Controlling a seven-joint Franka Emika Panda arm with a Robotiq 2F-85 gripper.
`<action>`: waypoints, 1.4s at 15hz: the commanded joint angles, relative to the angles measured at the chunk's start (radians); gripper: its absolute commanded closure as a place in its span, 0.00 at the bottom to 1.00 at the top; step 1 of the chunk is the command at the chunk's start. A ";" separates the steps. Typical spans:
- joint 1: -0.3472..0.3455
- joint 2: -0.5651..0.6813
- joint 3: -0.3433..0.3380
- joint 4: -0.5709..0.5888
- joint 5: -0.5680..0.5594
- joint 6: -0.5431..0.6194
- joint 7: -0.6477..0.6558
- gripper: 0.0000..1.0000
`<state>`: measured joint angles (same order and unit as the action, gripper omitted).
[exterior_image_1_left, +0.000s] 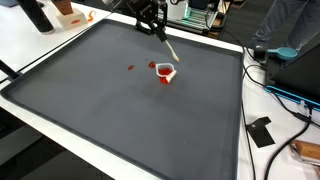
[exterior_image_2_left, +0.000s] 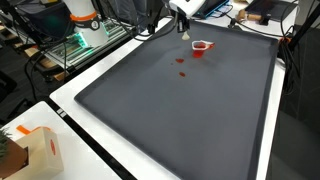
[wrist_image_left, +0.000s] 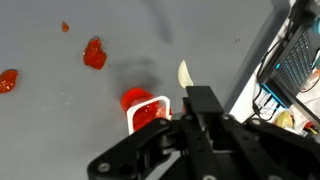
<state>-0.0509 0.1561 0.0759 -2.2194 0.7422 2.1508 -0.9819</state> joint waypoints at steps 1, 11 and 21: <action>0.002 0.013 -0.006 -0.031 0.039 0.010 -0.119 0.97; 0.007 0.076 0.010 -0.032 0.054 0.109 -0.253 0.97; 0.009 0.097 0.003 -0.023 0.099 0.112 -0.251 0.97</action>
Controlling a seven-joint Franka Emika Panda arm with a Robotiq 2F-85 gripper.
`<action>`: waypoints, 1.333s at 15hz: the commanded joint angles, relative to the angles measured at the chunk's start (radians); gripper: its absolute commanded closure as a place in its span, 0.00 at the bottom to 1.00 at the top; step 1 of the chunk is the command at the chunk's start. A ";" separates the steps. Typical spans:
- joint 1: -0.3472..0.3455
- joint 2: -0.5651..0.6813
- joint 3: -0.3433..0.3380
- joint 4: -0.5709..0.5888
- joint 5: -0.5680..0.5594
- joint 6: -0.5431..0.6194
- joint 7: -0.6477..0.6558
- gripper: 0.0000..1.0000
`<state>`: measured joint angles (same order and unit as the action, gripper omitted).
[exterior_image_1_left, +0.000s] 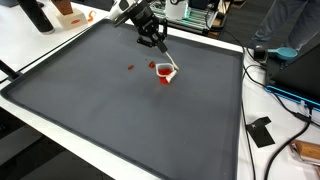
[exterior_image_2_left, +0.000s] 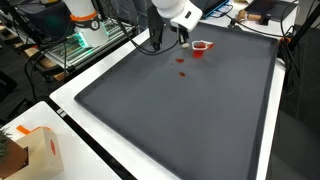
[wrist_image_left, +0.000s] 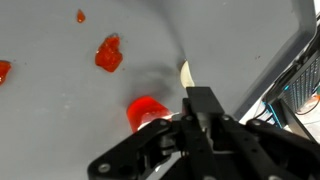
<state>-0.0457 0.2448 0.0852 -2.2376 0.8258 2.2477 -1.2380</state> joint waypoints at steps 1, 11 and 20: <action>0.005 0.004 -0.008 -0.006 0.007 0.015 0.018 0.97; 0.023 -0.033 -0.018 -0.013 -0.073 0.048 0.215 0.97; 0.027 -0.096 -0.016 -0.015 -0.277 0.051 0.468 0.97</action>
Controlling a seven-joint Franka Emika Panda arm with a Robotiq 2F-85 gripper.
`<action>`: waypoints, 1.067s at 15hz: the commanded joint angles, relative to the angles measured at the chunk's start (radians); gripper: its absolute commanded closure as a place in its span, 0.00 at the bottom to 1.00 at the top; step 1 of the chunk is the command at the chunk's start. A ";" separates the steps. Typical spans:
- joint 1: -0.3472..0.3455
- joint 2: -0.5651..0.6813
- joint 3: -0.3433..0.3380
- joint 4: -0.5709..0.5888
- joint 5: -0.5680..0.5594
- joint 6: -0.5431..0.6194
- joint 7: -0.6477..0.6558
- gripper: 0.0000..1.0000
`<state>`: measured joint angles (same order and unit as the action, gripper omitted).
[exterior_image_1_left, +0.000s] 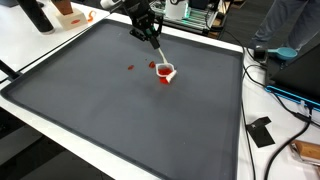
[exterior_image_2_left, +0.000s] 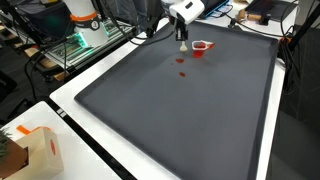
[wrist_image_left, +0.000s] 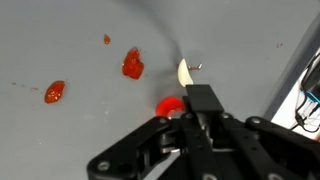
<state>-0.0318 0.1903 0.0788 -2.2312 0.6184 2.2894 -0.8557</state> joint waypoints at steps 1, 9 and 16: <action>0.014 -0.052 -0.009 -0.022 -0.095 0.010 0.113 0.97; 0.048 -0.155 -0.005 -0.004 -0.350 -0.011 0.421 0.97; 0.088 -0.208 0.004 0.050 -0.601 -0.069 0.696 0.97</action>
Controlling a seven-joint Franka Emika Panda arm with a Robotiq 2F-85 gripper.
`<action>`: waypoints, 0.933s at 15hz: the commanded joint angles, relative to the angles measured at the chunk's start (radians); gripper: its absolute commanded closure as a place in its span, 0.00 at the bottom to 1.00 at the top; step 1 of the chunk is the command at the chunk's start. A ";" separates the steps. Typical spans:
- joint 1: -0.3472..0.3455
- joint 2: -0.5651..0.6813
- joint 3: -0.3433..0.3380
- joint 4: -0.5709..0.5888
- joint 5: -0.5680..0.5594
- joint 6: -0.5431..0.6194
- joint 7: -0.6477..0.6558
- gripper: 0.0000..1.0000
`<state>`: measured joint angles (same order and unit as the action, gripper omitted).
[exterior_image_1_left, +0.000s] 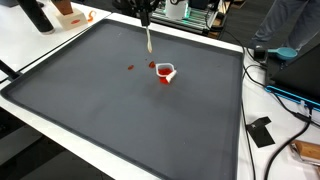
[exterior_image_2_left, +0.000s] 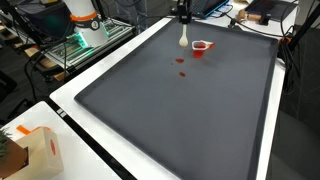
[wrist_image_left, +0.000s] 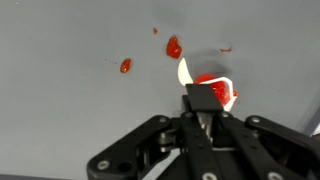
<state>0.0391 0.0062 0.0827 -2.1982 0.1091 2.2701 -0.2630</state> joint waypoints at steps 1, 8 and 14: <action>0.022 -0.025 0.002 0.026 -0.121 -0.058 0.141 0.97; 0.046 -0.044 0.018 0.076 -0.173 -0.074 0.241 0.97; 0.058 -0.053 0.028 0.096 -0.178 -0.069 0.258 0.97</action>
<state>0.0892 -0.0309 0.1075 -2.1021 -0.0356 2.2189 -0.0391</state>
